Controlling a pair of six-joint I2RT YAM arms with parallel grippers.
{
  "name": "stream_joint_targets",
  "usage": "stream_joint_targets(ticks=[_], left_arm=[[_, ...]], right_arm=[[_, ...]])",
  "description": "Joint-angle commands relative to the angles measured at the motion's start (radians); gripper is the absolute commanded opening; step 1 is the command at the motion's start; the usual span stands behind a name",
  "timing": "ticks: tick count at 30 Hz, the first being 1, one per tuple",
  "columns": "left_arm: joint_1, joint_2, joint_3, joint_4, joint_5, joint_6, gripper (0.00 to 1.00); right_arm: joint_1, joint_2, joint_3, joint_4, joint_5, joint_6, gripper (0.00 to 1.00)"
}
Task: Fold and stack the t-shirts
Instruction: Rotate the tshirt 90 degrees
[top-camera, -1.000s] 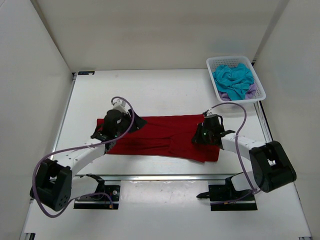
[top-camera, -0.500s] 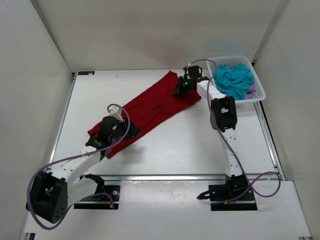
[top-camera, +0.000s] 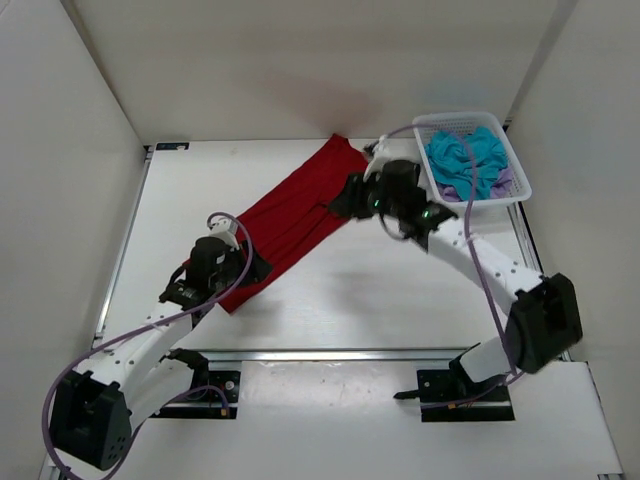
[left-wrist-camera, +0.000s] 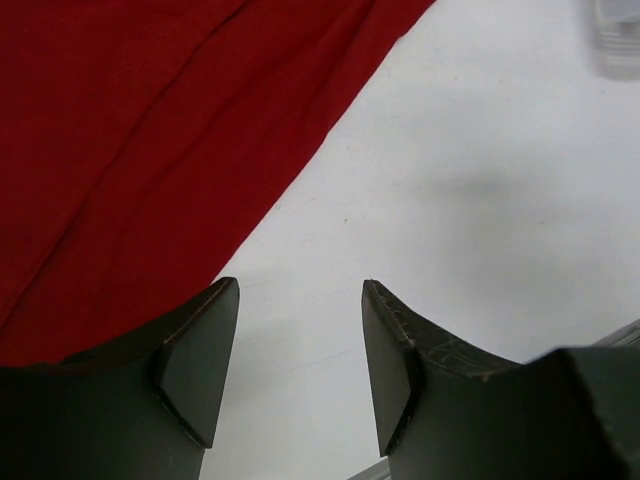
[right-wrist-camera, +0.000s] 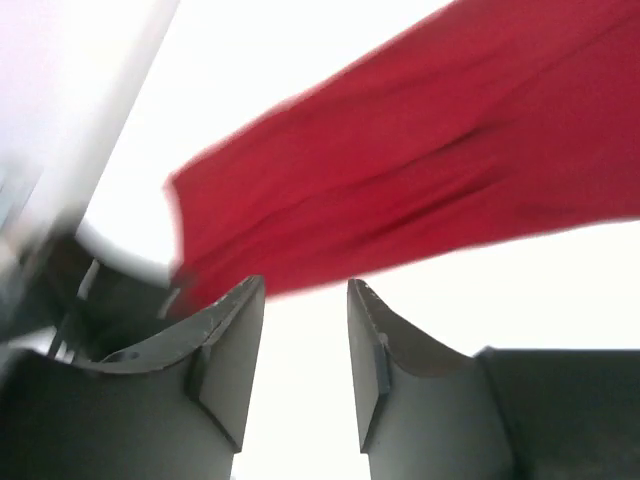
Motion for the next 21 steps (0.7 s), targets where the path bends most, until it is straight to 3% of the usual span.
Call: stream_joint_targets(ticks=[1, 4, 10, 14, 21], left_arm=[[-0.018, -0.043, 0.050, -0.094, -0.016, 0.071, 0.63], [-0.061, -0.057, 0.085, -0.154, -0.085, 0.069, 0.63], [0.126, -0.126, 0.083, -0.148, 0.061, 0.052, 0.61], [0.091, -0.120, 0.088, -0.154, 0.032, 0.063, 0.61], [0.063, -0.094, 0.091, -0.121, 0.056, 0.045, 0.62]], right_arm=[[0.152, 0.019, -0.282, 0.204, 0.062, 0.117, 0.36], [0.253, 0.048, -0.376, 0.319, 0.088, 0.230, 0.36], [0.381, 0.261, -0.288, 0.400, 0.131, 0.356, 0.38], [0.427, 0.411, -0.149, 0.361, 0.181, 0.415, 0.40], [0.425, 0.569, -0.088, 0.354, 0.197, 0.498, 0.37]])
